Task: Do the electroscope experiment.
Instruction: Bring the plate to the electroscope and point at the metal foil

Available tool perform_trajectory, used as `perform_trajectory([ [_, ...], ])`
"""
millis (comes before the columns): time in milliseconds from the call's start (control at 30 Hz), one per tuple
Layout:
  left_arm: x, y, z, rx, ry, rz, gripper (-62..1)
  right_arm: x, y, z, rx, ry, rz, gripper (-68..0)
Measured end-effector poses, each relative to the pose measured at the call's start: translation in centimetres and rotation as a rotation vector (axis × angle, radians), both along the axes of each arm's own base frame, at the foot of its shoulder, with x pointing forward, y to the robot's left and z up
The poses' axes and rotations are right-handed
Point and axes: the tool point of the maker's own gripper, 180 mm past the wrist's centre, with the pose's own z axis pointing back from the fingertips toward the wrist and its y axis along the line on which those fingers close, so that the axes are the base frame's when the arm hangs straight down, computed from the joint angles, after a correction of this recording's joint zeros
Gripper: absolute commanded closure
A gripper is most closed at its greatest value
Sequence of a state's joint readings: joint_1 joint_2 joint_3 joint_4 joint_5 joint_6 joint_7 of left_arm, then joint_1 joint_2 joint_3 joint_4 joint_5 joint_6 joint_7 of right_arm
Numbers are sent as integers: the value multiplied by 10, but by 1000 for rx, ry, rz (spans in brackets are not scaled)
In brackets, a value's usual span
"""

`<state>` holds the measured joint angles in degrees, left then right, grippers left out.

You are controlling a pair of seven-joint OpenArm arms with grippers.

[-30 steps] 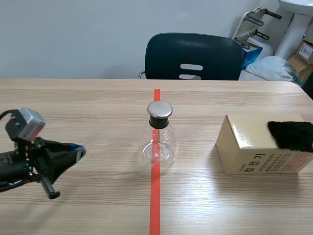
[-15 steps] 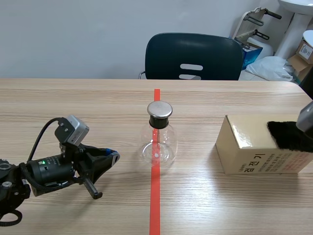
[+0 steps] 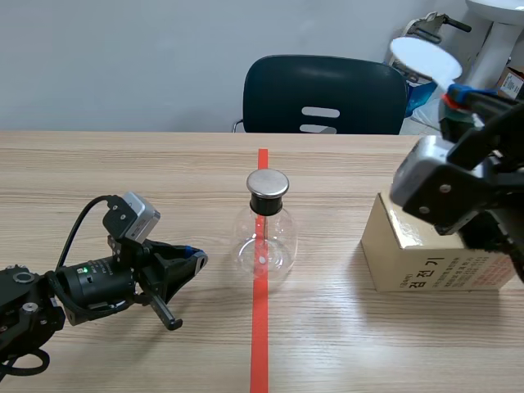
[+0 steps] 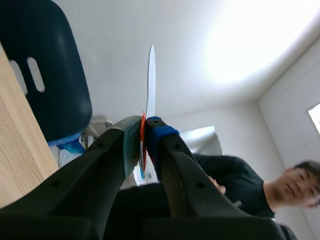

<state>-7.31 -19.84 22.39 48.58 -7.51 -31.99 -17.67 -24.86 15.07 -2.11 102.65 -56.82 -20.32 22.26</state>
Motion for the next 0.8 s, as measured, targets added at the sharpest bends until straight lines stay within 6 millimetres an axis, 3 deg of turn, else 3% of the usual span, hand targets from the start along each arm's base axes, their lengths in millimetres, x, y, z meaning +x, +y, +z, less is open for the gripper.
perform_trajectory([
  [300, 0, 0, 0, 0, 0, 0, -32, 2, 32, -49, -59, 101, 109, -11],
  [800, 0, 0, 0, 0, 0, 0, -32, 3, 61, -102, -113, 210, 212, -11],
])
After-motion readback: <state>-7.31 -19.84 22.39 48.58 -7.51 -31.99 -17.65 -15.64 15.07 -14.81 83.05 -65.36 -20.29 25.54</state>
